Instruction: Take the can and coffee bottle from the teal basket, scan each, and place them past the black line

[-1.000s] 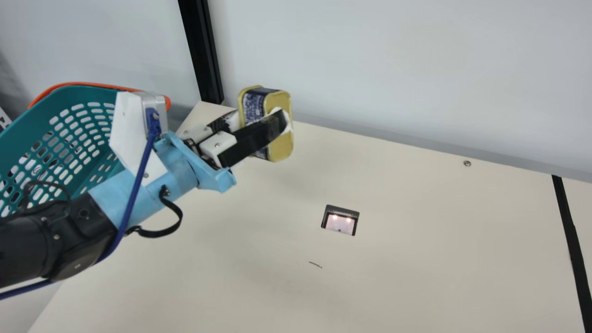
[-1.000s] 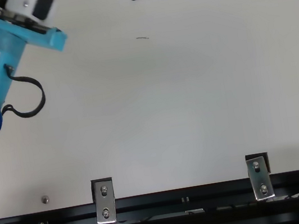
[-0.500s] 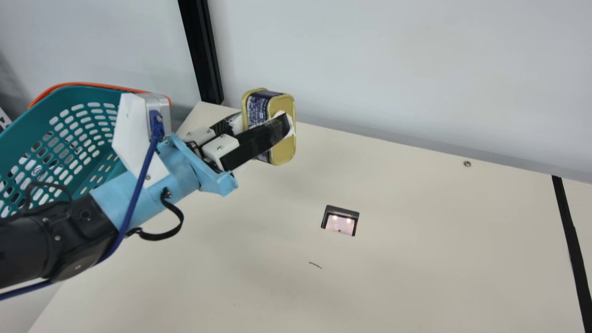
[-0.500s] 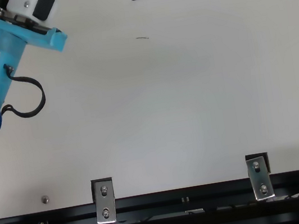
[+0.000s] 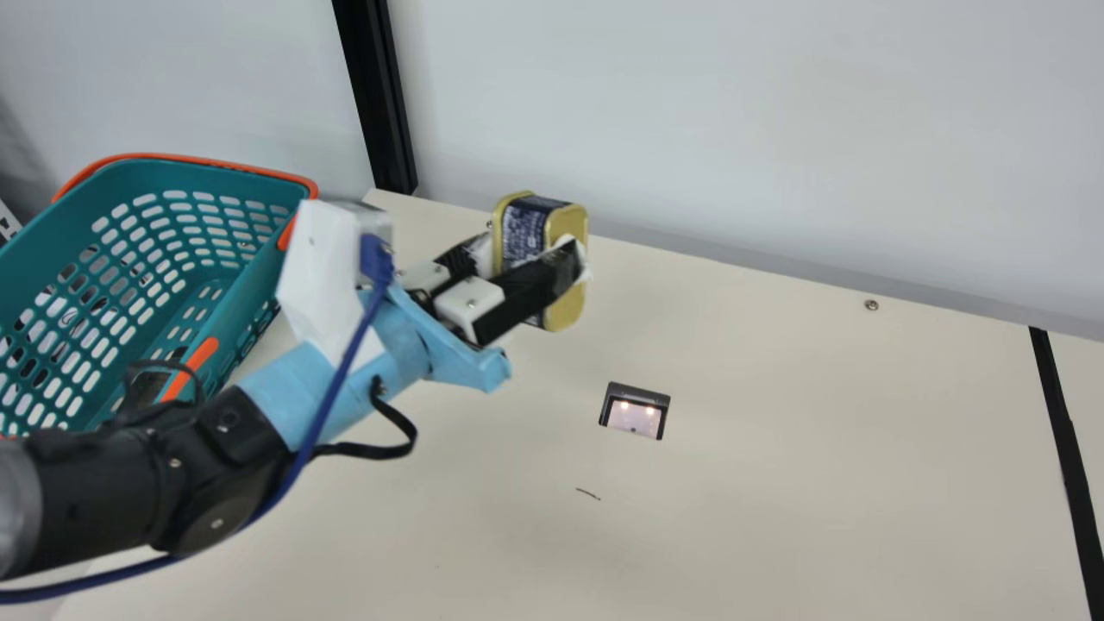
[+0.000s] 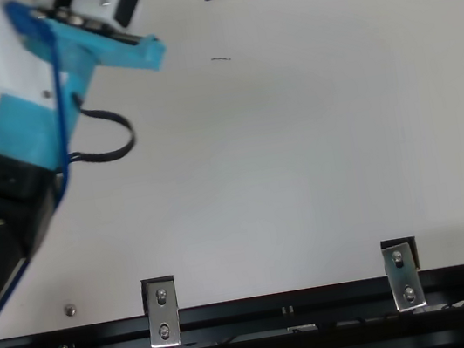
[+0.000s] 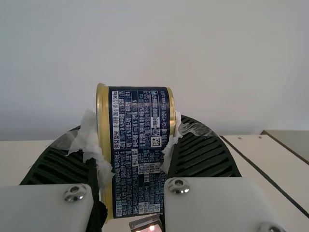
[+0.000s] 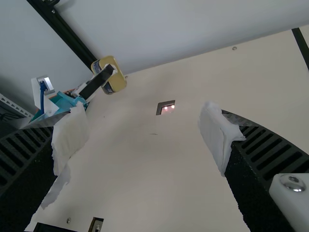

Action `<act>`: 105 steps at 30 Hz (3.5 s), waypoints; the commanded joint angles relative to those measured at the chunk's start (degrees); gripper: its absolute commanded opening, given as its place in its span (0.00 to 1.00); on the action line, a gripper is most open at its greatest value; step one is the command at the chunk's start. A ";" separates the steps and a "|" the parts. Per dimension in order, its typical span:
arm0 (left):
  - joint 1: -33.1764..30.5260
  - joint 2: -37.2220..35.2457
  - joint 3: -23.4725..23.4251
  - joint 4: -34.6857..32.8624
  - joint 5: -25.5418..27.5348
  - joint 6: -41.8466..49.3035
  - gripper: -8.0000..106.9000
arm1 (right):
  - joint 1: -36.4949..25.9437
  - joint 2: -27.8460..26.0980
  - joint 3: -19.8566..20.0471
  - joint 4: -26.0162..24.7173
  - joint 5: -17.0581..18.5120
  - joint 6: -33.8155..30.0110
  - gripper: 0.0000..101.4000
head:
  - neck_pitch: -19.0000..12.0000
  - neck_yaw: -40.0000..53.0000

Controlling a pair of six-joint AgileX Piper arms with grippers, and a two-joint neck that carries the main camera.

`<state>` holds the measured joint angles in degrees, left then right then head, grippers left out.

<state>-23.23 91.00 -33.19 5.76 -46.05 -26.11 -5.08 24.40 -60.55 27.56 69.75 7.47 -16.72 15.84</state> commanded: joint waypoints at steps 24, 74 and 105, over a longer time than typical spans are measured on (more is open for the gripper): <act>-15.37 15.31 -7.27 -24.24 -7.47 18.53 0.16 | 0.00 0.00 0.00 0.00 0.00 0.00 1.00 | -0.01 -0.08; -4.48 2.47 -21.24 -9.72 19.00 24.90 0.16 | 0.00 0.00 0.00 0.00 0.00 0.00 1.00 | -0.01 -0.08; -8.05 2.30 -34.33 11.36 59.62 10.93 0.16 | 0.00 0.00 0.00 0.00 0.00 0.00 1.00 | -0.01 -0.08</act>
<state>-31.36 93.31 -67.41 17.57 13.48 -15.68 -5.08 24.40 -60.55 27.56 69.75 7.47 -16.72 15.84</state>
